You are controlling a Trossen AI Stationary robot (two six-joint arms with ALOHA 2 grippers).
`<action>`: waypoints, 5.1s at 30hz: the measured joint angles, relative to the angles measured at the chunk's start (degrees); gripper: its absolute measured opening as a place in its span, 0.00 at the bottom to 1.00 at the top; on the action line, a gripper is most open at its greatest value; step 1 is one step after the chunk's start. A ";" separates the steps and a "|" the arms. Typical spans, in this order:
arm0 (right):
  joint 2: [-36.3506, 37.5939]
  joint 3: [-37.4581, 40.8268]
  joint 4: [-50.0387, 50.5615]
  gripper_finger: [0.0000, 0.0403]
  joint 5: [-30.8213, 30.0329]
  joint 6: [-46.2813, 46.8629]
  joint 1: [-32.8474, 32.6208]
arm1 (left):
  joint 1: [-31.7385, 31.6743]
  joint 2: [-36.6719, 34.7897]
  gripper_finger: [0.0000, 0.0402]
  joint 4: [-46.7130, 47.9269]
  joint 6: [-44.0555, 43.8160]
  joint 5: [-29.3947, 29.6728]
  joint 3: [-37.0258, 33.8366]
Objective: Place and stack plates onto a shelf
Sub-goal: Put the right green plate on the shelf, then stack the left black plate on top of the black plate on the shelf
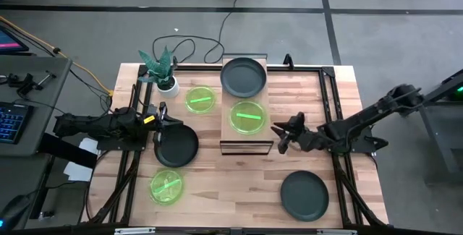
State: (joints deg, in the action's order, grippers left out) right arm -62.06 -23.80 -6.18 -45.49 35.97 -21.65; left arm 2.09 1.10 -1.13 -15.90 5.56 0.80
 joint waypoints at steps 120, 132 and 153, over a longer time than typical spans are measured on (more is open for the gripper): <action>-7.34 8.75 -40.39 0.22 17.61 -26.92 15.78 | -9.66 73.68 0.38 21.14 35.19 -0.65 29.65; -7.34 8.75 -39.96 0.22 17.61 -25.51 15.78 | -11.10 76.11 0.33 22.40 36.65 -4.96 29.68; -7.37 8.73 -38.62 0.22 17.63 -25.40 15.78 | -11.01 75.87 0.00 69.40 26.32 -2.32 61.64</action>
State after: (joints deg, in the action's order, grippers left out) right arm -69.43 -15.07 -44.80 -27.86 10.57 -5.87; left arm -8.93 76.97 68.28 10.42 3.24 62.44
